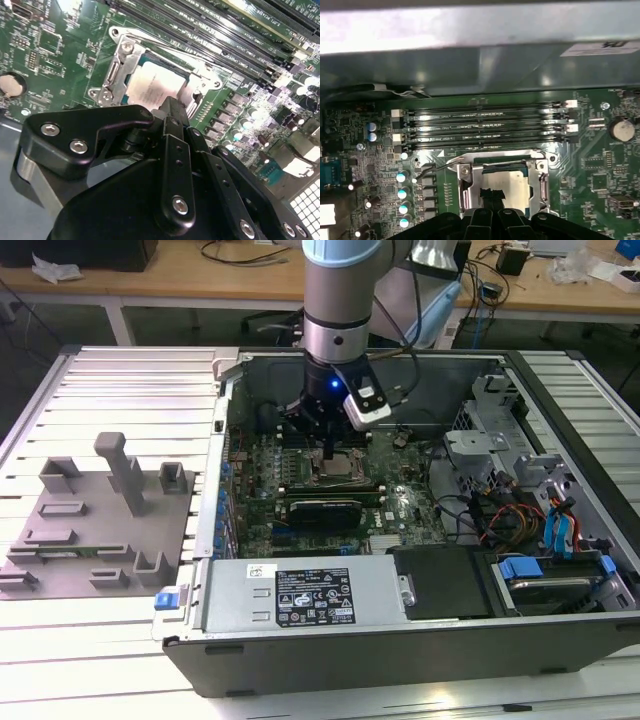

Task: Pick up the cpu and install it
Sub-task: 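Close the cpu cover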

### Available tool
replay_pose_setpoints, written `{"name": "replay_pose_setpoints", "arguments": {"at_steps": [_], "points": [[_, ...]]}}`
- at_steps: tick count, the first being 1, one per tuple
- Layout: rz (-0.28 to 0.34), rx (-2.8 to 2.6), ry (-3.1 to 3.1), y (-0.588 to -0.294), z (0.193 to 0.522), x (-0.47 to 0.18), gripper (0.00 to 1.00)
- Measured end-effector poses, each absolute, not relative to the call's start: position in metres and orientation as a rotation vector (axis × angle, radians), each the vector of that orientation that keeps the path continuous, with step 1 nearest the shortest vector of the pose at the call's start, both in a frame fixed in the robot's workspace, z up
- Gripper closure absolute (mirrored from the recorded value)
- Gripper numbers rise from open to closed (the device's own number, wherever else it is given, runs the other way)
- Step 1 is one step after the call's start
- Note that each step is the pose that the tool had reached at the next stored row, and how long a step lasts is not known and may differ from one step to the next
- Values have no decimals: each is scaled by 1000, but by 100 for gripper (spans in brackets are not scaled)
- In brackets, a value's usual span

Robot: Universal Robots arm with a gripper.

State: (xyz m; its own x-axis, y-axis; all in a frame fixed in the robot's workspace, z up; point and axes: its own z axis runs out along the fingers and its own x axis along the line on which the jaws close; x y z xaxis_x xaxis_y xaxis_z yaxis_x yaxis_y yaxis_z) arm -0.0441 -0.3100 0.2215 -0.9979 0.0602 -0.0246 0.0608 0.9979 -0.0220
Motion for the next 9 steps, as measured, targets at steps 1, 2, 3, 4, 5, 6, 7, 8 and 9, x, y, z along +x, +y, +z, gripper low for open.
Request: {"name": "replay_pose_setpoints", "arguments": {"at_steps": [1,2,3,4,5,6,7,8,9], "points": [[-35,93,3116,-310,220,-46,89],[-36,91,3116,-311,220,-47,89],[-35,85,3116,-312,218,-49,89],[-35,82,3116,-312,217,-50,89],[-35,76,3116,-313,216,-51,89],[-35,55,3117,-313,216,-52,89],[-35,44,3117,-313,216,-52,89],[-35,43,3117,-313,216,-52,89],[-35,43,3117,-313,216,-52,89]]}}
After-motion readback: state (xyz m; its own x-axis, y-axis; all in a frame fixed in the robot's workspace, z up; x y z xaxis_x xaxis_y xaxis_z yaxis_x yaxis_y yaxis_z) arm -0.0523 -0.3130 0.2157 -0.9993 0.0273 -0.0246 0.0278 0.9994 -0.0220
